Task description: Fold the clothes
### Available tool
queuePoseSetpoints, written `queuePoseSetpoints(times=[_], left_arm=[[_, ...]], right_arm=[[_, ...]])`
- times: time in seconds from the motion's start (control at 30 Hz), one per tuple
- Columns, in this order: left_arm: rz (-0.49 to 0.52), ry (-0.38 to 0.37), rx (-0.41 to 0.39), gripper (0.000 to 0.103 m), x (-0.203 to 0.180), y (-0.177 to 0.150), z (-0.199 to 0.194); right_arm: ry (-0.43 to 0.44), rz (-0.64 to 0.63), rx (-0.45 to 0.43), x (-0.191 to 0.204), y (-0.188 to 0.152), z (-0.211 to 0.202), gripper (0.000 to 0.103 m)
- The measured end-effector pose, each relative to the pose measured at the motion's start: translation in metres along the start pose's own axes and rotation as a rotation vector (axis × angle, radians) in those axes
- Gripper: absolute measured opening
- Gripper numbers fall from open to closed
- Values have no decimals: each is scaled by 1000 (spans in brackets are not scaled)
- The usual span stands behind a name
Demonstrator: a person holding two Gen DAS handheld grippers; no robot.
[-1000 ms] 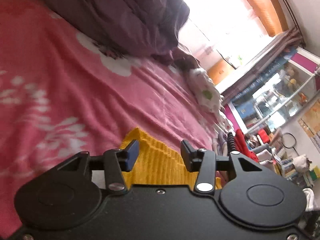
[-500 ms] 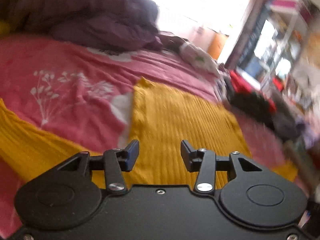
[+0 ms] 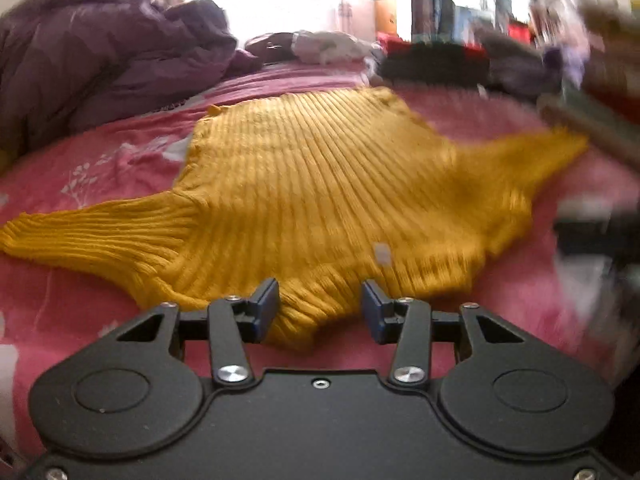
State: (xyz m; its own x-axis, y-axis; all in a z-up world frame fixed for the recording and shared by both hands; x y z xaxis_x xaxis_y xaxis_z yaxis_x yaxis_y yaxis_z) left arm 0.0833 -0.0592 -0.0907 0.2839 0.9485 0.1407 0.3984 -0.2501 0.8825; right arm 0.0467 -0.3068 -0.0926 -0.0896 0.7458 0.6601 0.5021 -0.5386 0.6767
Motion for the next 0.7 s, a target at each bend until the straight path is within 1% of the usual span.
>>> queuePoseSetpoints(times=[0.03, 0.13, 0.2, 0.27, 0.3, 0.33, 0.37, 0.43, 0.5, 0.57, 0.63, 0.7], left_arm=[[57, 16, -4, 45, -9, -6, 0], [95, 11, -39, 45, -16, -1, -14], [40, -2, -64, 46, -13, 3, -23], [26, 8, -65, 47, -17, 5, -27], [30, -3, -63, 55, -22, 5, -27], [46, -10, -59, 60, -28, 6, -27], [77, -24, -54, 63, -36, 7, -25], [146, -70, -43, 63, -59, 9, -23], [212, -115, -35, 64, -81, 12, -18], [299, -132, -43, 64, -107, 13, -12], [385, -126, -64, 63, -132, 16, -3], [442, -134, -75, 63, -151, 19, 7]], right_arm=[[-4, 27, -6, -6, -1, -3, 43], [-12, 110, -33, -23, 0, -10, 43], [-14, 154, -51, -31, 1, -14, 43], [-13, 179, -69, -36, 3, -16, 44], [-15, 184, -78, -37, 6, -17, 45], [-19, 192, -90, -39, 9, -18, 47], [-21, 206, -105, -42, 12, -20, 49], [-28, 241, -136, -50, 20, -25, 52], [-32, 273, -164, -59, 28, -30, 52], [-36, 297, -190, -67, 36, -35, 52], [-38, 295, -212, -74, 46, -40, 52], [-35, 275, -239, -80, 59, -48, 53]])
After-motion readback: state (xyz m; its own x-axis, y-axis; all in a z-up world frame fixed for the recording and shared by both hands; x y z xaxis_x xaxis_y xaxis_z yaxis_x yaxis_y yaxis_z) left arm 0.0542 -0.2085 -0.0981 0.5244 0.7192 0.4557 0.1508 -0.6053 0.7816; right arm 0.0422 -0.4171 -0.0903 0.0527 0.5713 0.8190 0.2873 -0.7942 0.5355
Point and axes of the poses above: each gripper's, at about its wrist camera, not at the fingertips, and z roughly the way its jaws point, x to its left, y to its top, the point moved 2 cm from there along z, roughly the way its jaws point, and after that the axes turned 9 degrees about -x, right-handed, at the moved point
